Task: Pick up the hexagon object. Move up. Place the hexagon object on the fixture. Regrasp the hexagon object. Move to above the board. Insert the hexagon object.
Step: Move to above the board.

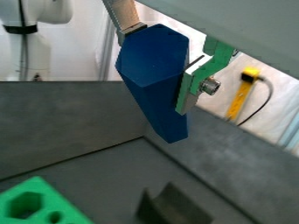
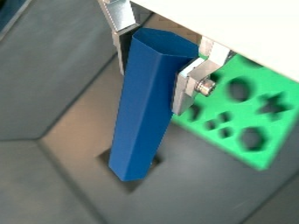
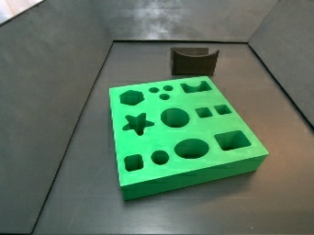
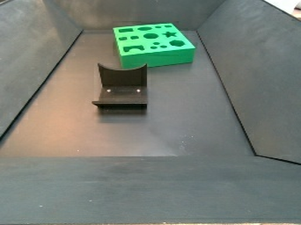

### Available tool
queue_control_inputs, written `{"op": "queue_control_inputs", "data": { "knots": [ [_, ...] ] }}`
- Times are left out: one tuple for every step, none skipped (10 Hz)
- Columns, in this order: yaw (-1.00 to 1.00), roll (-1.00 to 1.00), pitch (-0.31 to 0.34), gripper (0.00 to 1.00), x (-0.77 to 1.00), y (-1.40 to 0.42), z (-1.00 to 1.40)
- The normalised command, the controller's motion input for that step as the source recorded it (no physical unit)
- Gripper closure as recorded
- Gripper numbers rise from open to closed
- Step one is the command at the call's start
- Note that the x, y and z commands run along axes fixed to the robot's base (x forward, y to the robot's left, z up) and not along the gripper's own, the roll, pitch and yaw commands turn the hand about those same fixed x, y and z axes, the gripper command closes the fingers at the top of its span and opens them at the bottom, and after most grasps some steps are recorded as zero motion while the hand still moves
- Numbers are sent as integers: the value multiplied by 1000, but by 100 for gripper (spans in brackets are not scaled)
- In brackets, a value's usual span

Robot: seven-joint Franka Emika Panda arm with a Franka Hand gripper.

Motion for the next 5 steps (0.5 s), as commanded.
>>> {"op": "queue_control_inputs", "data": {
  "knots": [
    [-51, -1000, -274, 100, -1000, -566, -8],
    [-60, -1000, -297, 100, -1000, -531, -6],
    [-67, -1000, -328, 100, -1000, -472, -9],
    [-71, -1000, -359, 100, -948, -388, -3],
    [-75, -1000, -409, 100, -605, -167, -1]
  ]
}}
